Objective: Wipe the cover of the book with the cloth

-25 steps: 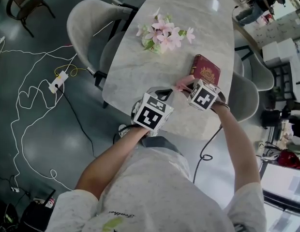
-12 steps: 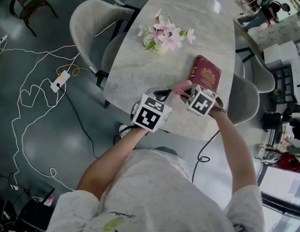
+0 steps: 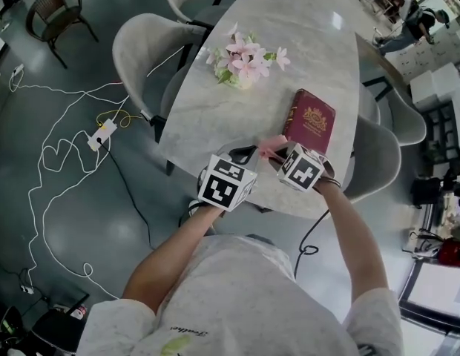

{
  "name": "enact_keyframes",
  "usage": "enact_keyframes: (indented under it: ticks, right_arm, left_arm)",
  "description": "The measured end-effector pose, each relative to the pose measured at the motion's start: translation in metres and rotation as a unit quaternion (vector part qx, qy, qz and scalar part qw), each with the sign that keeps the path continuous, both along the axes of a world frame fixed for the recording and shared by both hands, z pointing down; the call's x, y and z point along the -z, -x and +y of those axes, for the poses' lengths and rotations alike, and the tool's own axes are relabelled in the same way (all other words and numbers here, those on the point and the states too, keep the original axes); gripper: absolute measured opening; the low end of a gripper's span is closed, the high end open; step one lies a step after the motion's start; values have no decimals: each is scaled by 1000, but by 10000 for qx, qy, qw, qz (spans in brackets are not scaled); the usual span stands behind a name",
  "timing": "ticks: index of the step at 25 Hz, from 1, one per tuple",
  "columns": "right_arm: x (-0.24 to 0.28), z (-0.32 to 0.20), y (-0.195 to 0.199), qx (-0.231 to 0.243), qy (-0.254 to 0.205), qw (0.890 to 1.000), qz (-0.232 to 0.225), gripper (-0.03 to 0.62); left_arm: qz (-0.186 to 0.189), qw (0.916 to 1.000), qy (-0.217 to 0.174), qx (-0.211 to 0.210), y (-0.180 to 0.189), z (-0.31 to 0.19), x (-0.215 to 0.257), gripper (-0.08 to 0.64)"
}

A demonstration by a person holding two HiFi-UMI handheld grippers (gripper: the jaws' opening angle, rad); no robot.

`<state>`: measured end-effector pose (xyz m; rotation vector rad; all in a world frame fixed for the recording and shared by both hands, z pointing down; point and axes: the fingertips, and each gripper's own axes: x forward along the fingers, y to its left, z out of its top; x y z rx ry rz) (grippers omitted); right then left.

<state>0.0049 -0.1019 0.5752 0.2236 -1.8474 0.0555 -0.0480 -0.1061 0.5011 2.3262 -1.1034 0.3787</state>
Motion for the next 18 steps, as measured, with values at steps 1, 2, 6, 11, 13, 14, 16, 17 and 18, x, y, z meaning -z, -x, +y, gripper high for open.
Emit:
enact_keyframes:
  ticks: [1,2,6,11,13,14,16,17,18]
  right_arm:
    - [1,3,0,-28,-16,10000,-73,18]
    - [3,5,-1,-51,-33,9999,-152,18]
    - [12,16,-3,-118,-148,9986,-496,18]
    - [30,19,-6,-266,-394,9939,-993,18]
    - [40,20,-8,-382,-490,9905,-1226,18]
    - [45,21,-10,-450,-546,9885,-1335,18]
    - [55,23,-16,-611,-651,9840,-1542,18]
    - [60,24,-20,-699,-697,9813,-1651,18]
    - [65,26,-23,-787,-741,9784,-1762,18]
  left_arm:
    - [-20,10000,-9,44,0,1,2,8]
    - [-35,10000,-13,92,0,3,3,8]
    - [-82,9995,-51,286,-3,13,13,8]
    - [-199,9984,-199,484,-11,20,26,8]
    - [-233,9978,-264,569,-14,24,31,7]
    - [-249,9974,-297,600,-16,25,35,8]
    - [-298,9970,-353,627,-22,29,40,8]
    - [-330,9967,-382,629,-26,32,43,8]
    - [-363,9965,-413,630,-29,34,45,8]
